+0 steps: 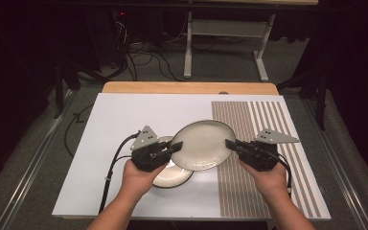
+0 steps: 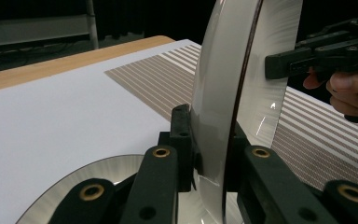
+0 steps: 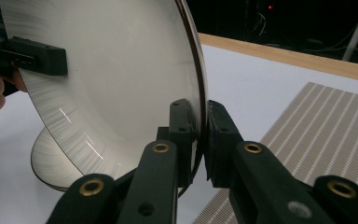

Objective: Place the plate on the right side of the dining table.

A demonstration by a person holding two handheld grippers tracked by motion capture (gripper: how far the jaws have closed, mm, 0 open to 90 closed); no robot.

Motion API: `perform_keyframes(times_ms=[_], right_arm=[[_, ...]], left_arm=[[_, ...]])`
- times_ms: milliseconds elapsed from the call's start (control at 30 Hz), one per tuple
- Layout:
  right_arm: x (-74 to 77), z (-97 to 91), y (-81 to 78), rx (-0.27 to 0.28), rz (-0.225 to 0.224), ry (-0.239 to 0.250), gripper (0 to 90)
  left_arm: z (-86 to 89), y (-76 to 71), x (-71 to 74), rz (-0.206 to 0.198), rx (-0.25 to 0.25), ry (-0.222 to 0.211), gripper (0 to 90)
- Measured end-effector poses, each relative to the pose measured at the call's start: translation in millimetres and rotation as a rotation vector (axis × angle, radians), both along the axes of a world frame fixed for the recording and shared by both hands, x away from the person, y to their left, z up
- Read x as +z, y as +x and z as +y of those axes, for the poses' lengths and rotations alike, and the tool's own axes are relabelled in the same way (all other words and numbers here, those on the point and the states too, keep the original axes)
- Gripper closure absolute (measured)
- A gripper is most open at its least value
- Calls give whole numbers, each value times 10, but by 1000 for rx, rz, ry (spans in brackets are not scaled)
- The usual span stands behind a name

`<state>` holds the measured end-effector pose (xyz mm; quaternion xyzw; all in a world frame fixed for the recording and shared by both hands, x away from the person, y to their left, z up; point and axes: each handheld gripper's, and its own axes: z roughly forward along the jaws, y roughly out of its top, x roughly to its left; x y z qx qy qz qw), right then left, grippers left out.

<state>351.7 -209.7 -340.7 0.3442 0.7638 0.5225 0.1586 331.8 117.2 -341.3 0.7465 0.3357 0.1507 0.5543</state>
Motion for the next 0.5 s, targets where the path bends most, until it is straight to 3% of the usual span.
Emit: perform_keyframes(times_ms=[500], right_arm=[[-14, -541, -83, -87, -7, 6, 851]], left_arm=[[-564, 151, -21, 18, -57, 21, 804]])
